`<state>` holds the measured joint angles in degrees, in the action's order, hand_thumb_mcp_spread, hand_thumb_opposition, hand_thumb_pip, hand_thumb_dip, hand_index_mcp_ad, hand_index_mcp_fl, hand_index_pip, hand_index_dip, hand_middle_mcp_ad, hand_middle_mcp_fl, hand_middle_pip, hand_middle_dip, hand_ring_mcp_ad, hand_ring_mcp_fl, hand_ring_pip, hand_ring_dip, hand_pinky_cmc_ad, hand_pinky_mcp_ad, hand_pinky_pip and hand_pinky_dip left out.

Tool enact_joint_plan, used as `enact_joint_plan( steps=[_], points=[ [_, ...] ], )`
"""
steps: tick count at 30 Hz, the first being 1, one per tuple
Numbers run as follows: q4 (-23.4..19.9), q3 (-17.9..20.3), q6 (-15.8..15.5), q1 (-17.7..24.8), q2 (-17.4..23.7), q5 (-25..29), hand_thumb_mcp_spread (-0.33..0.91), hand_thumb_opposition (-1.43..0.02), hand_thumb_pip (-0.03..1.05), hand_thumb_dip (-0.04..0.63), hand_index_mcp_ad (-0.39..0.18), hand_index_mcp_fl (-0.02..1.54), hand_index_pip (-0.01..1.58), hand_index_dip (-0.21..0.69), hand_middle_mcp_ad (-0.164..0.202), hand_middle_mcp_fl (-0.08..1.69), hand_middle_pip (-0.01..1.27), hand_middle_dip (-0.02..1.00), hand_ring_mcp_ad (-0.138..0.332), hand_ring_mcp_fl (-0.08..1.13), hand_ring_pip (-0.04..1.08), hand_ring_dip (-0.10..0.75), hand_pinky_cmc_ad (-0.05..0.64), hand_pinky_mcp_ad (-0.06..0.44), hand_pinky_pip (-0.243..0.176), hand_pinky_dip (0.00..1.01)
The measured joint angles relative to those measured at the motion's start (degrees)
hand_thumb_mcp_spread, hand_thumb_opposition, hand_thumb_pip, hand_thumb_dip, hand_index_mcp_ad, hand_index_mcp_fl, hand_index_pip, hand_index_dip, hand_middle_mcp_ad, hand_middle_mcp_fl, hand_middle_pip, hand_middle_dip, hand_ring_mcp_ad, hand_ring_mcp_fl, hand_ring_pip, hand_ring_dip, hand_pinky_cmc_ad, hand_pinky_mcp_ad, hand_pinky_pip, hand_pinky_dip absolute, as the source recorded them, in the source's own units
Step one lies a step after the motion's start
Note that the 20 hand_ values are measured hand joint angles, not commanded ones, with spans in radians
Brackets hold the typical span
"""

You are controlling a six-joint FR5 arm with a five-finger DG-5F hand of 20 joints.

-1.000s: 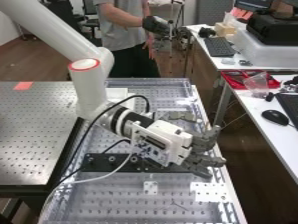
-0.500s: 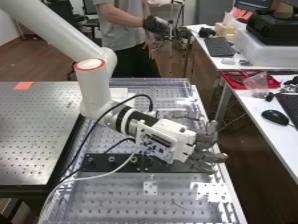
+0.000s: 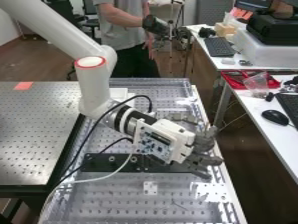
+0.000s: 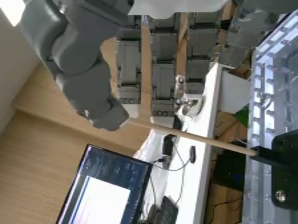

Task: Grab the chopstick and place it in the clear container

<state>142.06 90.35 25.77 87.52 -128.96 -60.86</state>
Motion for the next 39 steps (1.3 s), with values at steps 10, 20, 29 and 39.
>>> enact_joint_plan(
  steps=[10,20,29,39],
  points=[
    [0.3,0.0,-1.5,0.0,0.1,0.5,0.52,-0.79,0.75,0.291,-0.037,0.00,1.56,0.051,0.075,0.34,0.92,0.67,0.119,0.35,0.15,0.480,0.293,0.232,-0.052,0.18],
    [1.7,-0.5,-6.1,0.0,0.7,-0.2,0.51,-0.79,0.75,0.291,-0.040,0.01,1.56,0.077,0.077,0.25,1.00,0.72,0.117,0.31,0.23,0.492,0.293,0.230,-0.051,0.18],
    [2.0,-0.9,-8.1,0.0,0.9,-0.4,0.53,-0.79,0.74,0.290,-0.040,0.01,1.56,0.077,0.073,0.25,1.01,0.73,0.101,0.29,0.25,0.492,0.293,0.230,-0.047,0.18],
    [1.0,-0.7,-7.9,0.1,0.9,-0.2,0.56,-0.79,0.69,0.278,-0.037,0.04,1.56,0.077,0.063,0.31,1.01,0.73,0.101,0.35,0.24,0.497,0.293,0.227,-0.051,0.18]
  ],
)
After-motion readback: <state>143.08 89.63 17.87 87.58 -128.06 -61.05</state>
